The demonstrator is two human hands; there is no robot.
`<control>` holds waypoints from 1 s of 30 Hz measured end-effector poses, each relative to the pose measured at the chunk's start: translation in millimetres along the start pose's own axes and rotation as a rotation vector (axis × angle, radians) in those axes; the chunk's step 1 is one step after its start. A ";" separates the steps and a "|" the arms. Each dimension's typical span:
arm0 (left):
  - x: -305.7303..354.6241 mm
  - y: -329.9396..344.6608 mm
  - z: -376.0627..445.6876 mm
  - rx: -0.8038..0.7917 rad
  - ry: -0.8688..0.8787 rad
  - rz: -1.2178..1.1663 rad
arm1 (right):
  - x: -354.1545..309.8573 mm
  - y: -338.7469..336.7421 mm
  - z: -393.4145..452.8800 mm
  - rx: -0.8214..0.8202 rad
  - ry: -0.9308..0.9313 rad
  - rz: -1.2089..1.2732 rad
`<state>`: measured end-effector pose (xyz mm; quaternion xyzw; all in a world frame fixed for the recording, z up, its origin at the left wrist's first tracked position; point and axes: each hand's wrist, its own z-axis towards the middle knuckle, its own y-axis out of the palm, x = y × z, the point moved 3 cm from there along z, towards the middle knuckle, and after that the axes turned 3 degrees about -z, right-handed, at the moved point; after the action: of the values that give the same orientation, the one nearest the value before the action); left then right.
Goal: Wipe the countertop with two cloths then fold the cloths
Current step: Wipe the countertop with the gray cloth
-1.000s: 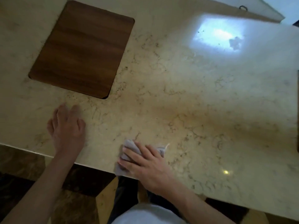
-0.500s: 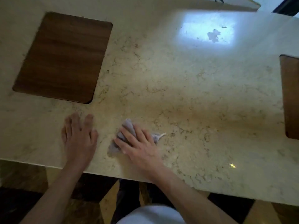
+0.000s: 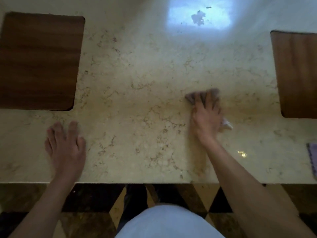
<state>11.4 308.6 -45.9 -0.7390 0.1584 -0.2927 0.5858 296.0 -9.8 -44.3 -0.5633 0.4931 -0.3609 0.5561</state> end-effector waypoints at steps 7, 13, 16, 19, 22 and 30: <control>90.8 20.0 -33.3 -0.066 0.238 -0.005 | -39.1 19.8 -169.1 -0.133 -0.619 0.041; 184.2 57.3 -64.9 -0.176 0.568 0.074 | 174.5 -10.8 -149.0 -0.063 0.126 -0.017; 197.3 67.6 -70.1 -0.175 0.618 0.155 | 205.3 -20.3 -92.5 0.032 0.490 -0.001; 196.6 71.0 -71.0 -0.163 0.597 0.159 | 160.0 -16.2 -71.0 0.093 0.516 -0.013; 196.0 71.1 -71.2 -0.136 0.598 0.167 | 91.0 -1.2 -107.6 0.105 0.165 -0.025; 197.9 69.7 -72.0 -0.112 0.598 0.157 | 181.6 -0.3 -173.4 -0.016 0.120 0.046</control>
<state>128.5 120.4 -53.6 -0.6368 0.3960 -0.4417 0.4925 176.4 -230.6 -48.8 -0.5337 0.5410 -0.3773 0.5293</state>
